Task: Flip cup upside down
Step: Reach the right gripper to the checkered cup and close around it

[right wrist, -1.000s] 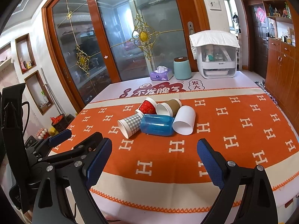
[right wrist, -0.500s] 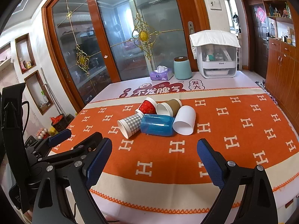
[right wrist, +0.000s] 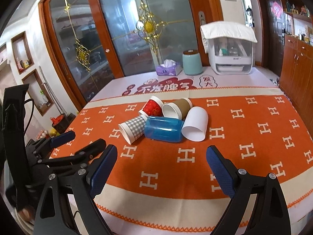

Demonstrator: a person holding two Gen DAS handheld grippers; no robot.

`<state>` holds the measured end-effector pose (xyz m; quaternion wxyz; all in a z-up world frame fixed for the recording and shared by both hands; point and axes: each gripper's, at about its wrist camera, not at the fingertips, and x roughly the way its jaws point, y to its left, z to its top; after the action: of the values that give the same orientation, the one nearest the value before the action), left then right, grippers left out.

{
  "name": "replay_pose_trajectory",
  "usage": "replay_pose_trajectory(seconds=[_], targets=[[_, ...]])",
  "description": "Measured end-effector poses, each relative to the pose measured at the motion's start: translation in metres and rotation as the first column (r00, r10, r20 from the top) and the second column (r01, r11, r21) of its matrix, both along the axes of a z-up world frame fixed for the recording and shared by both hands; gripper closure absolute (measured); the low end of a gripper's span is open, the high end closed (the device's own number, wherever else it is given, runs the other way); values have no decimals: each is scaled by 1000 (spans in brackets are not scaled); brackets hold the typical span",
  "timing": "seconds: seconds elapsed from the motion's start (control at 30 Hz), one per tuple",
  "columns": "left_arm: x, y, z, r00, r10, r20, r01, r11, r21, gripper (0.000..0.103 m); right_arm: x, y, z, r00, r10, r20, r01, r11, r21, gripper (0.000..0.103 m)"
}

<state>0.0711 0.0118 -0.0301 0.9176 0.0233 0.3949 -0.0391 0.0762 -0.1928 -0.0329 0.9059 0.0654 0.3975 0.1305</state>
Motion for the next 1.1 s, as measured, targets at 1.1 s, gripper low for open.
replay_pose_trajectory(seconds=[1.1], targets=[[236, 5, -125, 832, -206, -514, 277, 959, 65, 20, 169, 9, -117, 923, 34, -383, 36, 984, 173, 36]])
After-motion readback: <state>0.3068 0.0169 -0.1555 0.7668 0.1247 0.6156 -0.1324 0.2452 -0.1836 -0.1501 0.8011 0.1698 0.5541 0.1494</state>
